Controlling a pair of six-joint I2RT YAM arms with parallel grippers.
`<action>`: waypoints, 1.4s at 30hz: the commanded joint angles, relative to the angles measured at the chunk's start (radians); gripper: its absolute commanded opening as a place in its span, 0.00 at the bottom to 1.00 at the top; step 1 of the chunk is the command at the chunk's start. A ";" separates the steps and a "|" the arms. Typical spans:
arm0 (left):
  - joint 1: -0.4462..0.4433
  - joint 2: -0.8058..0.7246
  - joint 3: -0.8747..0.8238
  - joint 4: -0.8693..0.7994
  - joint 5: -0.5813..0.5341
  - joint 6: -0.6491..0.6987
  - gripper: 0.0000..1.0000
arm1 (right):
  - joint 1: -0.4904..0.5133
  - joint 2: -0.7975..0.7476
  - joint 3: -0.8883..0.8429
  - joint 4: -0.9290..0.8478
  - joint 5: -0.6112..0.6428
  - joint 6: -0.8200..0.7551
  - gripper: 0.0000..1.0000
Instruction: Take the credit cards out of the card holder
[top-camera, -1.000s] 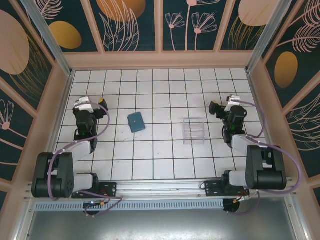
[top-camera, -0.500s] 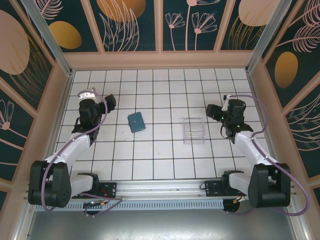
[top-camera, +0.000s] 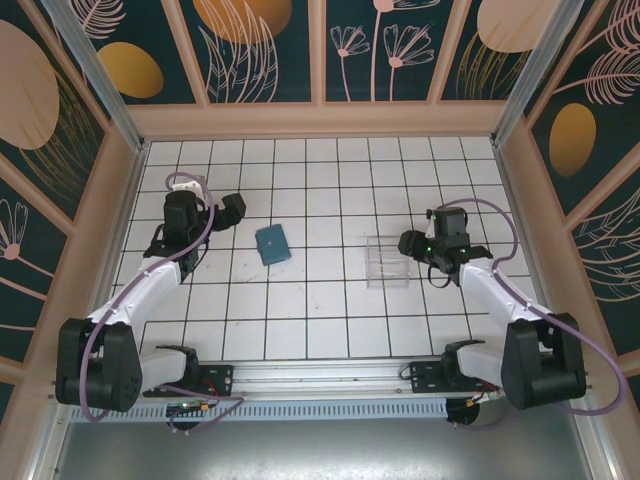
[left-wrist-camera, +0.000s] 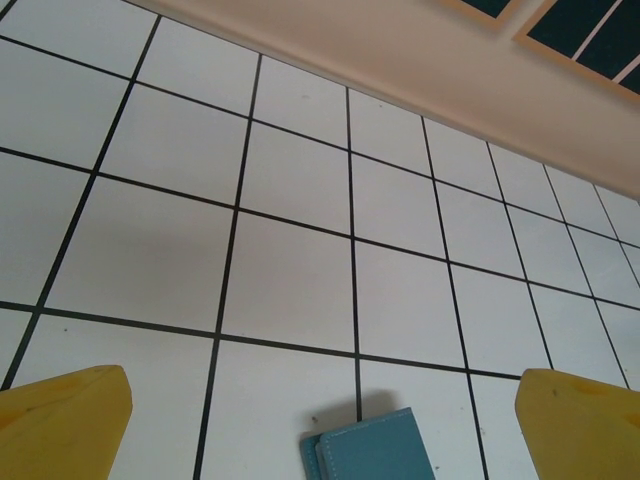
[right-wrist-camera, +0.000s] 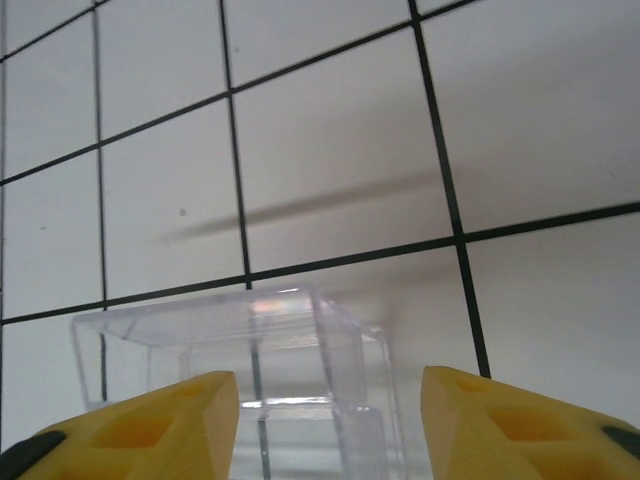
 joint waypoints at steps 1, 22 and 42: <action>-0.007 -0.030 0.024 -0.019 0.021 -0.018 0.98 | 0.008 0.030 0.037 0.017 0.044 0.010 0.48; -0.007 -0.013 0.011 -0.026 0.031 -0.003 0.99 | 0.045 0.198 0.105 0.055 0.048 -0.023 0.25; -0.006 -0.039 0.004 -0.051 0.040 0.007 0.98 | 0.156 0.204 0.146 0.065 0.148 0.025 0.14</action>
